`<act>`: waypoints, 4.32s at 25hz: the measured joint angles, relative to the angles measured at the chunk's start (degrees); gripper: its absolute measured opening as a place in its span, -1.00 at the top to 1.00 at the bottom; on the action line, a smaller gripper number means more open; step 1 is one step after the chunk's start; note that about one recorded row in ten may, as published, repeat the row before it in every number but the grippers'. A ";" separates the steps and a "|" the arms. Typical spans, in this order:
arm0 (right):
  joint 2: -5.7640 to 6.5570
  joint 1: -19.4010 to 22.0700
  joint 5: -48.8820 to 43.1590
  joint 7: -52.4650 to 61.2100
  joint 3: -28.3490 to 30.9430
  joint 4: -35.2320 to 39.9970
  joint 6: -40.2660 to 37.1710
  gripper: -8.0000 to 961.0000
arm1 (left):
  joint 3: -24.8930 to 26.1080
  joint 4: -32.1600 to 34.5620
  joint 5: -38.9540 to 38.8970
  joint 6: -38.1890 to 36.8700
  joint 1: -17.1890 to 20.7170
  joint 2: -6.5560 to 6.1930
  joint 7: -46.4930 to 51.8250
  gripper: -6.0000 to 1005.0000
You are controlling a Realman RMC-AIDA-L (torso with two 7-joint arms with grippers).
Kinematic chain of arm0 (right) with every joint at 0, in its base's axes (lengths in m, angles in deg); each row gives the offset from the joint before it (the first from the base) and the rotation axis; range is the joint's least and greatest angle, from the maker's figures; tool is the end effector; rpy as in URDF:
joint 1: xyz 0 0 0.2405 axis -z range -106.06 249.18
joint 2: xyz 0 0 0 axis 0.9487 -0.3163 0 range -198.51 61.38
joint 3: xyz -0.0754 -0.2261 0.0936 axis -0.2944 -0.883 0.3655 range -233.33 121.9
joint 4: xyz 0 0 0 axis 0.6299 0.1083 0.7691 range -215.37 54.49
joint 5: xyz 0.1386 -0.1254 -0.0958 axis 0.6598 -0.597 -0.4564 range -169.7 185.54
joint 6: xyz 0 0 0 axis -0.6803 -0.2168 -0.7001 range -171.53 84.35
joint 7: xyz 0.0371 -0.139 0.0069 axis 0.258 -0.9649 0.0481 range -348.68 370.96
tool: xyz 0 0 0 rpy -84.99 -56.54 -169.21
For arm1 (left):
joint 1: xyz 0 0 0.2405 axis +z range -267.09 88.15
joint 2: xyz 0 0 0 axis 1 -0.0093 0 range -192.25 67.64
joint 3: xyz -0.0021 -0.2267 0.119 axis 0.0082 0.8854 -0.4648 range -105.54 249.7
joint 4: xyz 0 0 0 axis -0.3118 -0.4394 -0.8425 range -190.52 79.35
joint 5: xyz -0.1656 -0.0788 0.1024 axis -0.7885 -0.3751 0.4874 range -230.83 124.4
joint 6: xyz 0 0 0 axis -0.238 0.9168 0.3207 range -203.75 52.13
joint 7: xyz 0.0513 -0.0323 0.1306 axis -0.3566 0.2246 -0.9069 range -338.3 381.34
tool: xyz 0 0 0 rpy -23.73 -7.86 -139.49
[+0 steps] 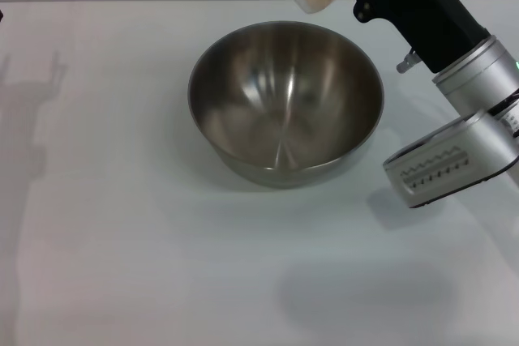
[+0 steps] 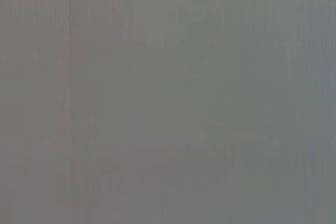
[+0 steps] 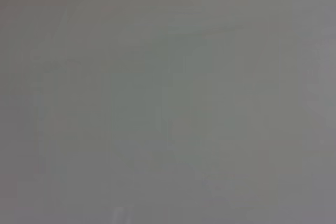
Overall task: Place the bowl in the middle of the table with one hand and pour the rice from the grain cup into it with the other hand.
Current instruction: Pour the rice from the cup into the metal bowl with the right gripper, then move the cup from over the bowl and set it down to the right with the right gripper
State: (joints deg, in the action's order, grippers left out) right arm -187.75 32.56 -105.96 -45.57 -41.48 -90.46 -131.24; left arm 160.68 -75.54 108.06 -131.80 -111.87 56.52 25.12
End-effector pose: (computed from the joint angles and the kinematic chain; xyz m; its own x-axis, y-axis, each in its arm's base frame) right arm 0.1935 0.3508 -0.0353 0.6412 0.7050 0.3031 0.3046 0.1288 -0.9437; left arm -0.3336 0.3606 0.0332 0.7430 -0.0883 0.6634 0.6681 0.0401 -0.7429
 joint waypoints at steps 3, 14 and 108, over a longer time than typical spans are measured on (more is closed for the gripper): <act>0.00 -0.07 -0.86 -8.30 0.00 -0.21 -0.07 0.97 | 0.00 0.00 0.01 -0.65 -0.02 0.00 0.00 -0.61; -0.08 0.29 -3.95 -24.56 0.01 -0.26 -1.51 0.97 | 0.00 0.00 -0.06 -0.87 -0.19 0.03 0.00 -0.61; -0.52 11.89 24.70 19.33 17.48 -24.78 14.23 0.86 | -0.53 0.07 -0.59 -1.14 -2.48 0.26 0.70 -0.61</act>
State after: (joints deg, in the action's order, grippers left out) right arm -188.26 44.45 -81.25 -26.24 -24.00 -115.24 -117.01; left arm 160.14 -75.47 107.47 -132.94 -114.34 56.78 25.83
